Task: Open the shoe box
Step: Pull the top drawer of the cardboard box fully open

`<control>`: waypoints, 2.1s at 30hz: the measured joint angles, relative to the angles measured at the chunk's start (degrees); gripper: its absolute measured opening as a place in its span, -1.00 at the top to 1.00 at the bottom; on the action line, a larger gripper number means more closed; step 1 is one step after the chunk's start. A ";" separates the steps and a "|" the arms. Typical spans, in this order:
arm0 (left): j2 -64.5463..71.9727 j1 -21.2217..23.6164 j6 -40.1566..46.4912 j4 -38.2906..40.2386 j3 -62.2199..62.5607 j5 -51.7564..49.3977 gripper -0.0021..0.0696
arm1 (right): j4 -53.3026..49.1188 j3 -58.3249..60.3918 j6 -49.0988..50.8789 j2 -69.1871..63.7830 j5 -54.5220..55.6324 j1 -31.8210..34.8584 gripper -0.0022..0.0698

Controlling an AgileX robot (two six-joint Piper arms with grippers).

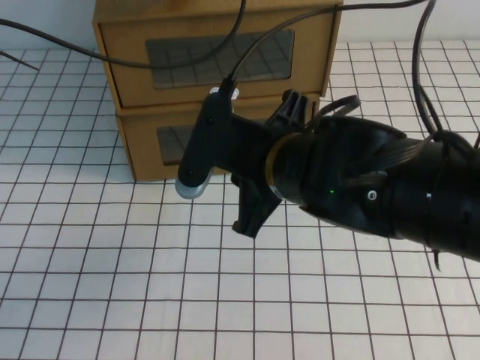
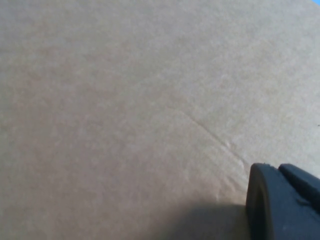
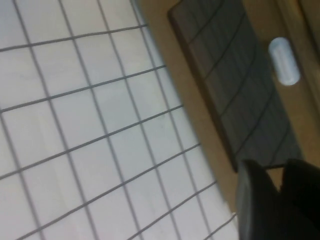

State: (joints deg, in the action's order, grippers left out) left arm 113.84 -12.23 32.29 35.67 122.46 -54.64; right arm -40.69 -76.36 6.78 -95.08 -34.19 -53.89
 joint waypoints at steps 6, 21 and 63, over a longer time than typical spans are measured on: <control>0.00 0.00 -0.23 0.14 0.00 -0.42 0.95 | -19.12 0.00 12.18 -1.97 3.96 0.00 0.16; 0.00 0.00 -1.31 0.58 0.13 -2.14 0.95 | -35.72 -6.50 25.52 -8.70 12.08 5.33 0.24; 0.00 0.00 -2.01 0.67 0.35 -3.10 0.95 | -44.70 -8.04 23.47 -15.84 17.12 8.10 0.29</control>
State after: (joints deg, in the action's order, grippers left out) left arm 113.84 -12.23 30.28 36.34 122.81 -57.74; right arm -85.39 -84.40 30.24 -110.92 -17.08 -45.79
